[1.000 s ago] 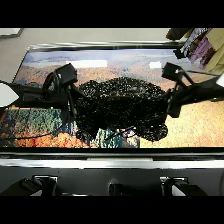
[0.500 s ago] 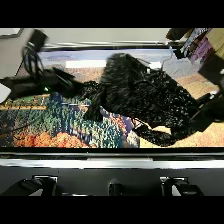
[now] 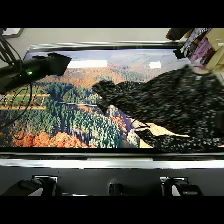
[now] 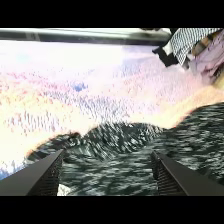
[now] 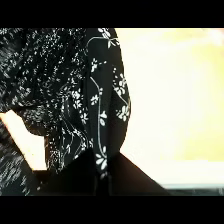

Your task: Fold the clothes and pants, and hang the long-sleeved shirts on hangers.

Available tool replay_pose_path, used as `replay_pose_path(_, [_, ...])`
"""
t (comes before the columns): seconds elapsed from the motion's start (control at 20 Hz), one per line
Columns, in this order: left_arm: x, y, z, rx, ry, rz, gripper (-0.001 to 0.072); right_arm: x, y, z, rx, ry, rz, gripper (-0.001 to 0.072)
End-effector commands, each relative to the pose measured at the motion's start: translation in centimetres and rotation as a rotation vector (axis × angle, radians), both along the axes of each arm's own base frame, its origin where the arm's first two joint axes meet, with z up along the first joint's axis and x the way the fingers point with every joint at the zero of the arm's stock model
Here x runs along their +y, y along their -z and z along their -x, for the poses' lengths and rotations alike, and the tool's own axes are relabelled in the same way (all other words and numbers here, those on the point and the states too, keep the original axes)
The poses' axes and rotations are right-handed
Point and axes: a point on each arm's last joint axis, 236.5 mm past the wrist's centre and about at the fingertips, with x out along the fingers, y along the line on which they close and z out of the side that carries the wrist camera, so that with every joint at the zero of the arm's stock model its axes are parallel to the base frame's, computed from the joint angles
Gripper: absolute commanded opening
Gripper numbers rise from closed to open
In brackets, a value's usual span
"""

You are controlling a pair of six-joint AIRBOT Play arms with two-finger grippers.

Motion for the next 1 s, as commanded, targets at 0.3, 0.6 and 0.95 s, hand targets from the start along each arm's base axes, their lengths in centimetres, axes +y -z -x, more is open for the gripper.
replay_pose_path(0.3, [0.1, 0.1, -0.3, 0.006, -0.011, 0.016, 0.0616, -11.1, -10.9, 4.0, -0.513, 0.662, 0.029, 0.0017])
replay_pose_path(0.6, [0.0, 0.6, -0.6, 0.018, -0.011, 0.013, 0.0616, -16.5, -16.5, 6.1, -0.596, 0.95, 0.3, 0.0017])
replay_pose_path(0.95, [-0.2, 1.3, -0.6, 0.039, -0.005, 0.004, 0.0615, -19.4, -19.4, -0.1, -0.709, 1.004, 0.255, 0.0018])
